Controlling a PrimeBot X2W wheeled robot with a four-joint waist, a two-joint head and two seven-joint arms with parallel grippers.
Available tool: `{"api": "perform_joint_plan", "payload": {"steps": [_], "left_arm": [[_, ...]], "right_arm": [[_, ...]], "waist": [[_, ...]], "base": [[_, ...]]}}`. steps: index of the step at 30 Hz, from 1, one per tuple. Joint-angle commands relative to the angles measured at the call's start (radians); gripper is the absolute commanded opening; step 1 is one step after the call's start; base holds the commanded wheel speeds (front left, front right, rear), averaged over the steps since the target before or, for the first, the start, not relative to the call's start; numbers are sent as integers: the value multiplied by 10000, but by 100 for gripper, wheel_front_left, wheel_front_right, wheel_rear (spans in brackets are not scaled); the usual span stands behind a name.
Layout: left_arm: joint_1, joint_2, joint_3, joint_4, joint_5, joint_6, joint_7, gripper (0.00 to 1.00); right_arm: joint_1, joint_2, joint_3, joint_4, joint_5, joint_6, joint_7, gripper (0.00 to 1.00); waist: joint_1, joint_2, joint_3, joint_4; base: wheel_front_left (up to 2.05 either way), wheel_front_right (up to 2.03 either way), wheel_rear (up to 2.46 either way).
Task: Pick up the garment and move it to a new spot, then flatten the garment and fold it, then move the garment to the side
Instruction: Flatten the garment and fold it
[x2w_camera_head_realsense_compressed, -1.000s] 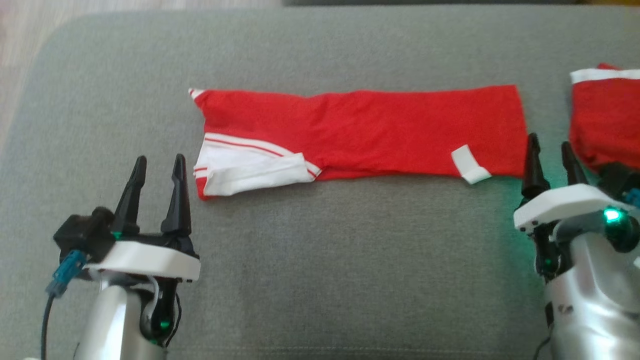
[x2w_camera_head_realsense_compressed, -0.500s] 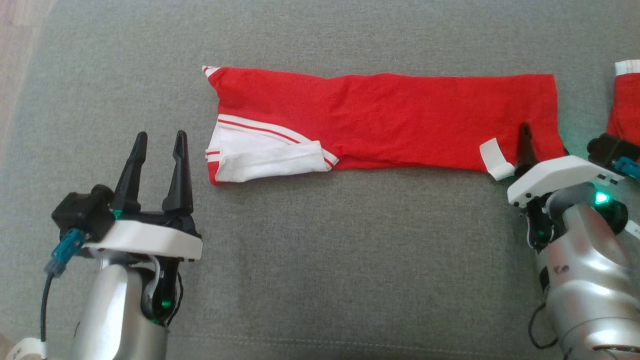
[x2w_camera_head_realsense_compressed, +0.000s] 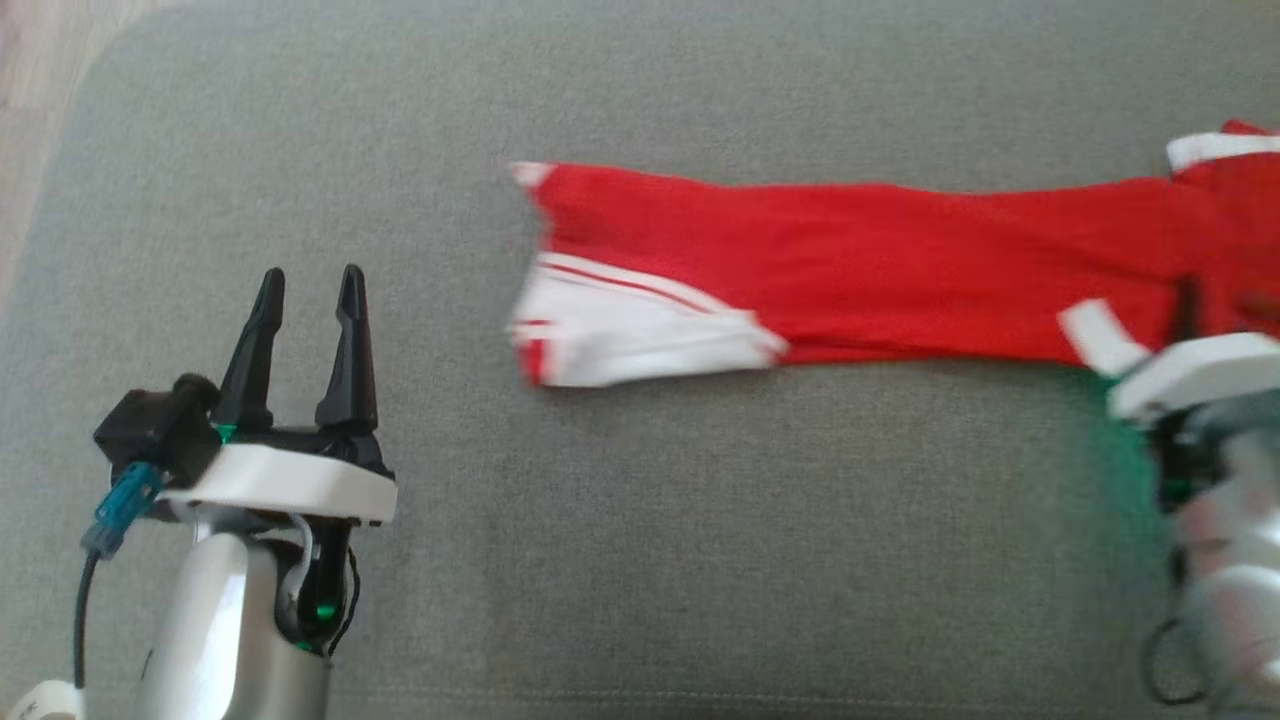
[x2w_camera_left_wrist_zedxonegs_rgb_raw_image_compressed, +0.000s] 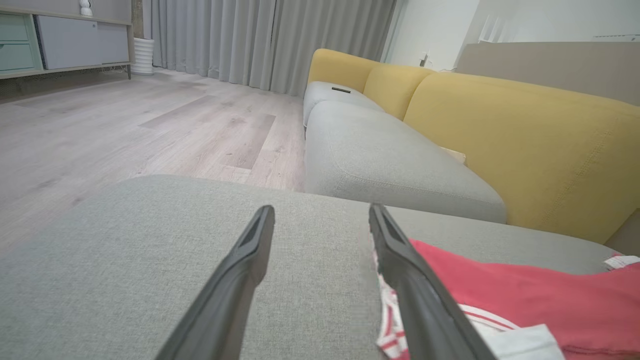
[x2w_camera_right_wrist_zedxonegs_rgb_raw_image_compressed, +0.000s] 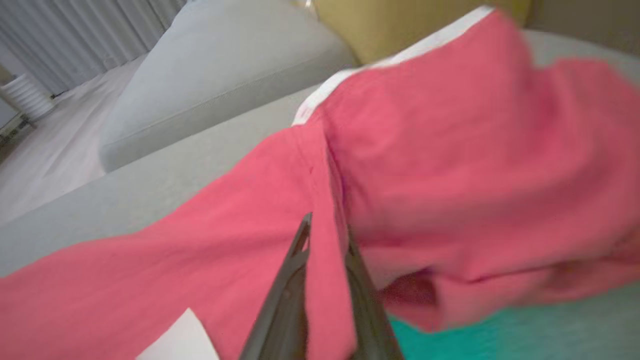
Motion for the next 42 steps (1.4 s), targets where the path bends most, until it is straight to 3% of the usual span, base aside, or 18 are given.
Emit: {"api": "perform_joint_plan", "payload": {"steps": [1,4,9,17,19,24,29,42], "left_arm": [[-57,156,347,-308,-5,-59,-78,100],[15,125,348,-301,-29,-59,-78,100],[220,72,368,-252,-69,-59,-78,100],[529,26,213,-166,-84,-59,-78,100],[577,20,209,-149,-80,-59,-78,100],[697,7,116,-82,-88,-59,-78,100],[785,-1,-2,-55,-107,-59,-78,100],[717,-13,-369,7,-297,-59,-78,100]], "right_arm": [[-104,-204,6,-265,-119,63,-169,0],[-215,-326,-393,-357,-444,63,-247,0],[-362,268,-393,-688,-667,63,-241,0],[-261,1332,935,-1628,-253,63,109,0],[-150,1403,1483,-1893,97,63,266,0],[246,1421,3868,-2634,2431,63,673,0],[504,1423,5389,-2955,3709,63,683,0],[-21,1425,7169,-1647,5462,63,39,0]], "waist": [[0,0,-89,-47],[0,0,-257,-89],[0,0,-657,-57],[0,0,-1350,461],[0,0,-1488,683],[0,0,-1683,1328],[0,0,-1703,1957],[0,0,-1237,3119]], "base": [[0,0,0],[0,0,0],[0,0,0],[0,0,0],[0,0,0],[0,0,0],[0,0,0],[0,0,0]]}}
